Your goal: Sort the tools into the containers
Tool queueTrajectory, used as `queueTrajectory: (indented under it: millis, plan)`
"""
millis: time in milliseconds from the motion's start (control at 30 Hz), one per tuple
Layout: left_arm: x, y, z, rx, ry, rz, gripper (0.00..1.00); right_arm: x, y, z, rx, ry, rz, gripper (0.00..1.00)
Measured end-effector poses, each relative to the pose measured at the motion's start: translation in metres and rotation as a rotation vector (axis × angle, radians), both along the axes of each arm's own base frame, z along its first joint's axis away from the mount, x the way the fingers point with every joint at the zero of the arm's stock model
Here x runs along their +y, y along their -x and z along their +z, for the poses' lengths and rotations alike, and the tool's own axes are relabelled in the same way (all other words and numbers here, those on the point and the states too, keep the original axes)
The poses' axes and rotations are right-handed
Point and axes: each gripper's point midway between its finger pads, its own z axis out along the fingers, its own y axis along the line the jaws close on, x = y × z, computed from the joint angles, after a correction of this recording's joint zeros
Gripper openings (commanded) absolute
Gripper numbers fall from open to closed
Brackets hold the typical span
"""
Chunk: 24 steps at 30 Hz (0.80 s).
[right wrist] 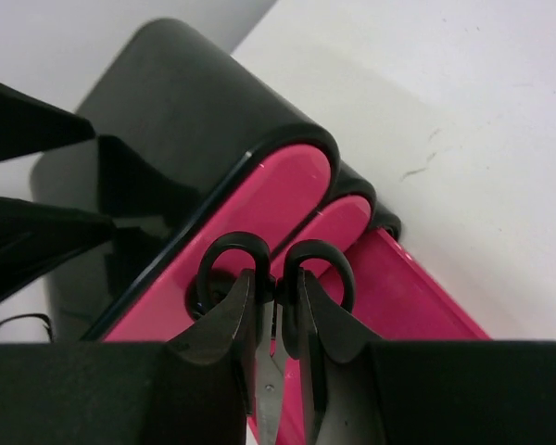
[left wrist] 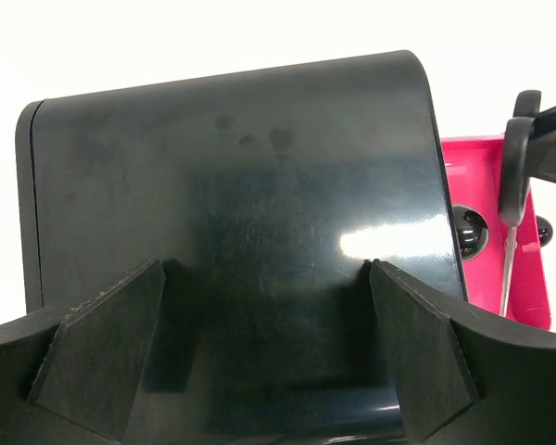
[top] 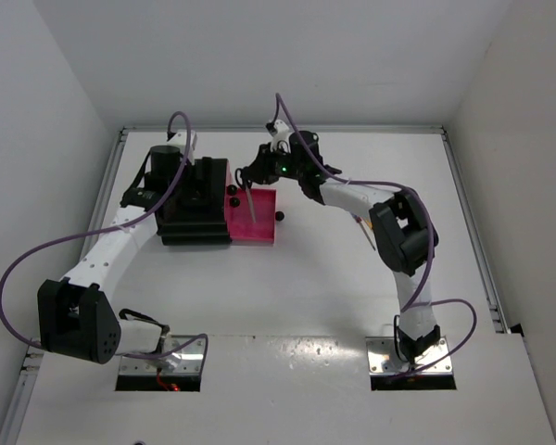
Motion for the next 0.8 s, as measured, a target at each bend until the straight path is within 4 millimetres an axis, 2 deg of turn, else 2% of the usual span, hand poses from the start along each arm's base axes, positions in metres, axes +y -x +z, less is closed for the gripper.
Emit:
queueTrajectory:
  millis: [233, 400, 533, 800]
  plan:
    - [0.000, 0.000, 0.000, 0.001, 0.001, 0.000, 1.00, -0.008, -0.007, -0.021, -0.021, 0.068, -0.024, 0.00]
    - [0.000, 0.000, 0.000, 0.001, 0.001, 0.000, 1.00, -0.014, -0.009, -0.050, 0.009, 0.105, -0.037, 0.00]
    - [0.000, -0.001, 0.000, -0.001, 0.002, 0.000, 1.00, -0.017, -0.002, -0.070, 0.040, 0.130, -0.033, 0.00]
    - [-0.001, -0.003, 0.000, -0.006, 0.003, 0.000, 1.00, -0.015, 0.005, -0.081, 0.029, 0.159, -0.007, 0.00]
